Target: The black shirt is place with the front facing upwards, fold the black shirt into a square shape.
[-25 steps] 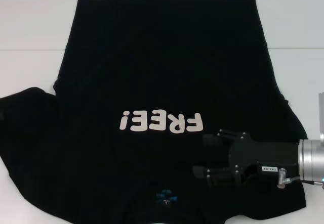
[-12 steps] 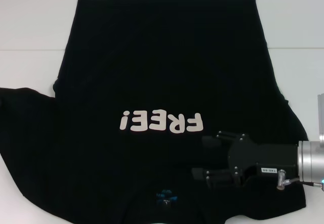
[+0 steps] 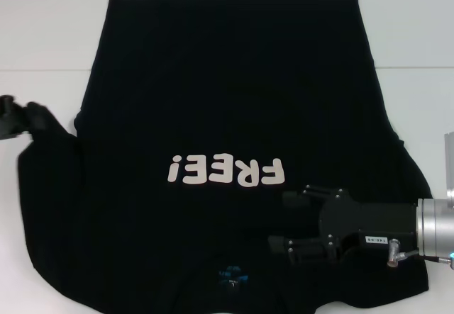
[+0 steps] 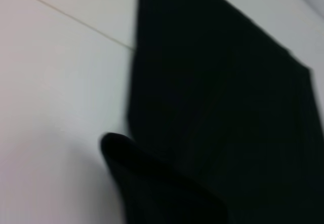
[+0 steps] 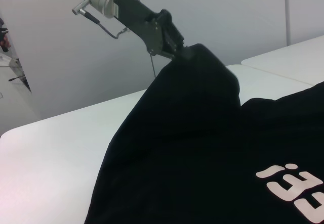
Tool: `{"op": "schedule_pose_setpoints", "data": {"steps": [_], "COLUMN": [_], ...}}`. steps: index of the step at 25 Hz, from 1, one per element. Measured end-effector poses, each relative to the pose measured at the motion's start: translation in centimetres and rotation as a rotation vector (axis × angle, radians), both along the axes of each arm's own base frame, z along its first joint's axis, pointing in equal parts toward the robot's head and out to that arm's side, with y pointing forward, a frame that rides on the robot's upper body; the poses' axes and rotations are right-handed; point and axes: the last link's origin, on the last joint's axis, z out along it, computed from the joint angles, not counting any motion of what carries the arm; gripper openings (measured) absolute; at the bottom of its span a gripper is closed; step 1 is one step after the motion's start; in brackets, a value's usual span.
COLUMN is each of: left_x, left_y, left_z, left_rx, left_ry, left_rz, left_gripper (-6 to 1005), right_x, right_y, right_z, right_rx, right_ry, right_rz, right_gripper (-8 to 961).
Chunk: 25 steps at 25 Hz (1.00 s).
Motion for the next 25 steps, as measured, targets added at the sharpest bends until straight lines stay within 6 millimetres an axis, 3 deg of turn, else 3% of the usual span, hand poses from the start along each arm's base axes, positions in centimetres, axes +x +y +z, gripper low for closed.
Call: {"op": "schedule_pose_setpoints", "data": {"steps": [6, 15, 23, 25], "left_x": [1.7, 1.5, 2.7, 2.6], "left_y": [0.2, -0.7, -1.6, -1.8], "left_z": [-3.4, -8.8, -10.3, -10.3], "left_rx": [-0.040, -0.099, -0.082, -0.076], "left_ry": [-0.106, -0.170, -0.280, -0.280], "left_rz": [-0.028, -0.043, -0.133, -0.160], "left_gripper": [56, 64, 71, 148], "right_x": [-0.1, -0.4, -0.5, -0.4], "right_y": [0.1, 0.2, 0.4, 0.4], "right_z": [0.0, -0.2, 0.0, 0.0], "right_rx": [-0.001, 0.000, 0.012, 0.014], "right_ry": [0.001, 0.013, 0.020, 0.019], "right_rz": [0.003, 0.001, -0.003, -0.004], "right_gripper": [942, 941, 941, 941]}}
